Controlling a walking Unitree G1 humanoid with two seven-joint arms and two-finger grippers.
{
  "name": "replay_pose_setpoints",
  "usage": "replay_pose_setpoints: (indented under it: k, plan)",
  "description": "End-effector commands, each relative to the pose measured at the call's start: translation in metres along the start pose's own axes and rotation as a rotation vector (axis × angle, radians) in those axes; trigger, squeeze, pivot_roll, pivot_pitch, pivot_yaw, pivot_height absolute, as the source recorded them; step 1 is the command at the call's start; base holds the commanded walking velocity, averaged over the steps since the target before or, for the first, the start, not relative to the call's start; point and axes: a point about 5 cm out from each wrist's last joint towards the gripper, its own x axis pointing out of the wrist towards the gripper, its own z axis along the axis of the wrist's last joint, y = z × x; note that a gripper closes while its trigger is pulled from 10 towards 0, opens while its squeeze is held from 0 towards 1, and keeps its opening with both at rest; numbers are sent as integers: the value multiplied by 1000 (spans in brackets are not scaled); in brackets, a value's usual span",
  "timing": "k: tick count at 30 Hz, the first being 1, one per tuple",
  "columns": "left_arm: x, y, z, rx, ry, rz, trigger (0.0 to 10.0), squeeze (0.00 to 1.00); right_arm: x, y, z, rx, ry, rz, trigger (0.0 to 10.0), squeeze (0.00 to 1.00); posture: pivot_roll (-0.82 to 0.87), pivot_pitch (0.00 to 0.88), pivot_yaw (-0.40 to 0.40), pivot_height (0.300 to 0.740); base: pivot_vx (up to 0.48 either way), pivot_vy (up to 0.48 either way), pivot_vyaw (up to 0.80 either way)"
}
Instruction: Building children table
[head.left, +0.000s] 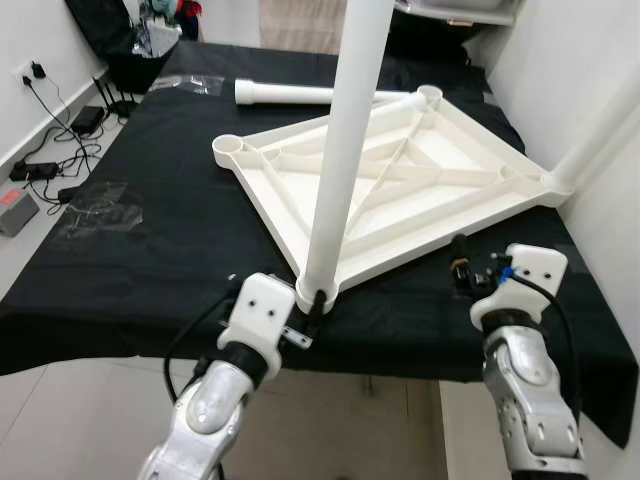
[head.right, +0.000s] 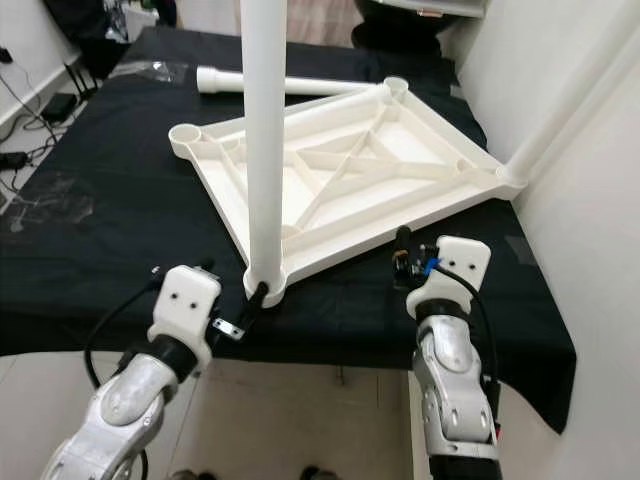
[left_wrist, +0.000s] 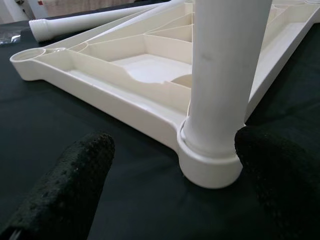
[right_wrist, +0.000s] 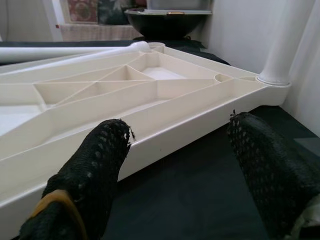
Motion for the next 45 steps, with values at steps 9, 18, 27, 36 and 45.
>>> replay_pose_setpoints:
  k: [9,18,27,36,45]
  plan:
    - [-22,15,-26,-76,101,95,10000,0,-32,18,-9,-37,63,101,10000,0,75,100,-61,740,0,0,-318]
    - [-23,14,-34,-107,127,103,10000,0,-35,23,-12,-41,83,101,10000,0,73,85,-60,740,0,0,0]
    - [-24,12,-37,-114,132,105,10000,0,-37,17,-21,-43,124,85,10000,0,72,68,-65,740,0,32,0]
    - [-25,12,-39,-114,136,104,10000,0,-36,18,-23,-39,130,80,10000,0,76,64,-67,740,0,383,0]
    - [-24,12,-39,-109,137,96,10000,0,-34,18,-23,-41,129,71,10000,0,76,74,-62,740,0,437,0]
